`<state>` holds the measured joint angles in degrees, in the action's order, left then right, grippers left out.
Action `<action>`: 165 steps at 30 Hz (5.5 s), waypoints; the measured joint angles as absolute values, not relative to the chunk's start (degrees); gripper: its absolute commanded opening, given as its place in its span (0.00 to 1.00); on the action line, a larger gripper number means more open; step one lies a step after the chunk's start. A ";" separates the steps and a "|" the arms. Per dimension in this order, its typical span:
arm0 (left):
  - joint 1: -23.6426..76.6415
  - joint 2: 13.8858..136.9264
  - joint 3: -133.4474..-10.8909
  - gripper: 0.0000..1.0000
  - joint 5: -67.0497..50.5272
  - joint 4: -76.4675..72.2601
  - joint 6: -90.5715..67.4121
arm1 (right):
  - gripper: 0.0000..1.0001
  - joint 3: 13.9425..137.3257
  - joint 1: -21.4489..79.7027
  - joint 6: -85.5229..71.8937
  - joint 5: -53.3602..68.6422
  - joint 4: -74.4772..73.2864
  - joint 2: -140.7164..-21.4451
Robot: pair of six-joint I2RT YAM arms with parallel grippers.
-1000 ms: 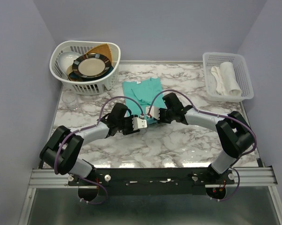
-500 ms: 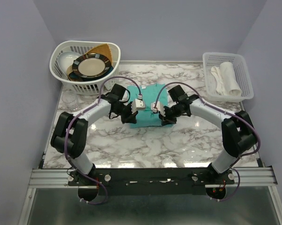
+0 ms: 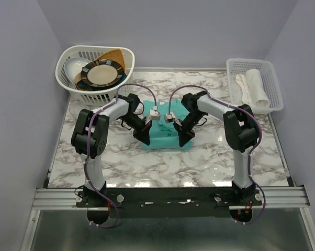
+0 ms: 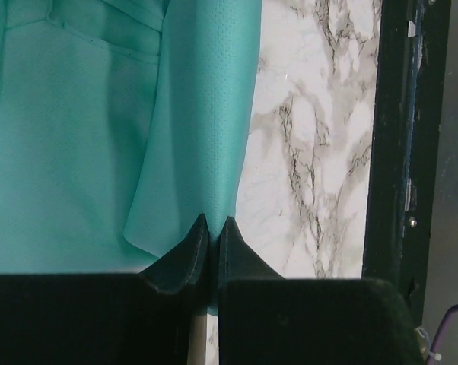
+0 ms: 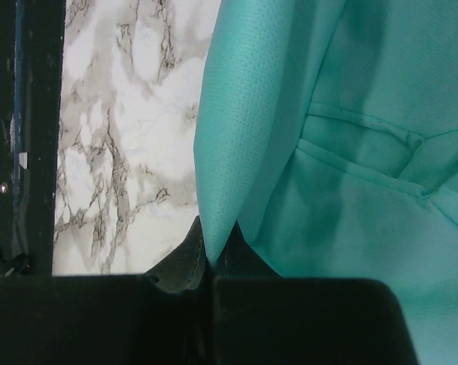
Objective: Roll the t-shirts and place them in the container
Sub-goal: Roll the T-shirt to the center of the board.
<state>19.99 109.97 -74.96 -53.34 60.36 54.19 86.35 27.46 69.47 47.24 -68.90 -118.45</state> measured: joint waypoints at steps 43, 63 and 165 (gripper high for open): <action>32.45 67.94 -36.38 0.88 -25.65 17.89 49.82 | 0.09 110.63 24.64 54.35 45.17 -84.16 -141.03; 43.64 82.26 -27.11 0.21 -8.03 -15.03 56.55 | 0.21 110.63 24.62 52.47 44.60 -84.09 -141.03; 39.03 82.06 -44.40 0.96 -23.18 9.08 26.57 | 0.09 44.56 33.43 55.59 25.96 -13.39 -85.12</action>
<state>39.03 82.06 -44.40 -23.18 9.08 26.57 44.56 33.43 55.59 25.96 -13.39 -85.12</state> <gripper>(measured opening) 0.984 0.163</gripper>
